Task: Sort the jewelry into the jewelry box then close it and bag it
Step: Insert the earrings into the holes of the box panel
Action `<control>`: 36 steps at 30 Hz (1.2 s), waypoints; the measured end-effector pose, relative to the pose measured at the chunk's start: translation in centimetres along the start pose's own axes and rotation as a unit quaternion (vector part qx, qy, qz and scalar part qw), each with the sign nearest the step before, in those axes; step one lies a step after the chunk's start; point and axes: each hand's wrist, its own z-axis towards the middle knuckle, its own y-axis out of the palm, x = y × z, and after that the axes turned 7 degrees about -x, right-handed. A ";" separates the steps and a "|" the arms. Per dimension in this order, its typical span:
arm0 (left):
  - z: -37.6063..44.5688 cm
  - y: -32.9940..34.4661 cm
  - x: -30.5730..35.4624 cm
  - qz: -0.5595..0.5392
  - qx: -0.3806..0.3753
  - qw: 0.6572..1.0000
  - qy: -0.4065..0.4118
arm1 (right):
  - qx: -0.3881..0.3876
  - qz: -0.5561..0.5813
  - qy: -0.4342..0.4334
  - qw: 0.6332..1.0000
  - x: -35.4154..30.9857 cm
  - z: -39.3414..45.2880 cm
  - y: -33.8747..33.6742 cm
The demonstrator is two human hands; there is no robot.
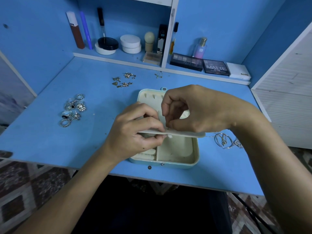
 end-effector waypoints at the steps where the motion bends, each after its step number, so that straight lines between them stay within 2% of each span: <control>1: 0.0 0.0 0.0 -0.001 0.000 1.000 -0.001 | -0.004 0.001 0.002 1.000 0.0 0.0 0.0; 9: -0.2 0.1 0.0 -0.003 0.006 1.000 -0.005 | -0.020 -0.005 0.009 1.000 -0.1 0.2 0.1; 25: -0.3 -0.1 0.1 0.004 0.002 1.000 -0.014 | -0.003 -0.014 -0.004 1.000 0.4 0.0 0.5; 32: 0.7 -0.4 -0.4 -0.015 -0.004 1.000 -0.009 | 0.033 0.103 -0.039 0.993 2.0 -0.1 -0.1; 36: 2.3 -0.9 -1.0 -0.038 0.003 0.999 -0.030 | 0.092 0.237 -0.062 0.965 3.5 -0.2 -0.4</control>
